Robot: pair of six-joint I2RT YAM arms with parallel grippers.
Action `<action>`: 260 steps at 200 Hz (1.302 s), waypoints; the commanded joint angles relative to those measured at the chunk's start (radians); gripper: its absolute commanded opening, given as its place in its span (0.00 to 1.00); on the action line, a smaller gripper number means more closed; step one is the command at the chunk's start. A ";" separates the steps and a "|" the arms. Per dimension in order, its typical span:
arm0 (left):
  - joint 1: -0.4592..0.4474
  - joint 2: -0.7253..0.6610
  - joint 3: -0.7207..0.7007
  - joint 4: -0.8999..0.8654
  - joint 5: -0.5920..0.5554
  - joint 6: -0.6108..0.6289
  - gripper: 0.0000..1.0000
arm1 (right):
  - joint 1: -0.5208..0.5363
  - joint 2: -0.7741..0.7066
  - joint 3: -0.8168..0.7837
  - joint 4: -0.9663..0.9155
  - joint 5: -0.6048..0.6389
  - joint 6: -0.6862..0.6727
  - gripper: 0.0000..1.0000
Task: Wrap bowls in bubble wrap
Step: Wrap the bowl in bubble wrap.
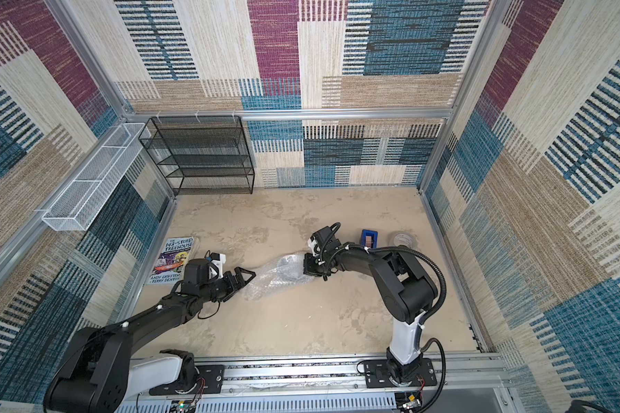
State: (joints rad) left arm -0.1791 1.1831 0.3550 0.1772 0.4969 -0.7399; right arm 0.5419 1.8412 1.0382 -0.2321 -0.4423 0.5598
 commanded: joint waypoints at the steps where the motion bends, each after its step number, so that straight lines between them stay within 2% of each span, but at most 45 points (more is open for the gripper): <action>1: 0.001 -0.068 -0.021 -0.085 -0.064 0.022 0.94 | 0.001 0.000 0.003 0.031 -0.024 0.005 0.00; 29: 0.001 -0.090 -0.040 -0.088 -0.068 0.047 0.95 | 0.001 0.006 0.002 0.032 -0.024 0.004 0.00; 59: 0.001 -0.023 -0.036 -0.059 -0.066 0.048 0.94 | 0.001 0.011 0.002 0.037 -0.025 0.005 0.00; 89: 0.001 0.059 -0.023 0.021 -0.039 0.033 0.84 | 0.001 0.013 0.002 0.036 -0.027 0.003 0.00; 118: 0.001 0.111 0.012 0.029 -0.038 0.034 0.77 | 0.001 0.006 0.003 0.031 -0.021 0.000 0.00; 138: 0.001 0.130 0.016 0.050 -0.035 0.032 0.67 | 0.001 0.004 0.003 0.031 -0.020 0.000 0.00; 160: 0.000 0.129 0.017 0.073 -0.020 0.024 0.44 | 0.001 0.006 0.002 0.025 -0.008 -0.001 0.00; 186: -0.003 0.107 0.025 0.084 0.001 0.016 0.26 | 0.003 0.009 0.006 0.019 0.003 -0.004 0.00; 207: -0.015 0.075 0.052 0.051 0.001 0.020 0.00 | 0.009 0.014 0.017 0.010 0.015 -0.008 0.00; 260: -0.116 0.044 0.150 -0.030 -0.038 0.070 0.00 | 0.036 0.035 0.051 -0.029 0.077 -0.017 0.00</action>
State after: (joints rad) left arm -0.2573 1.2285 0.4686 0.1902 0.4747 -0.7097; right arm 0.5705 1.8690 1.0790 -0.2386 -0.4114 0.5480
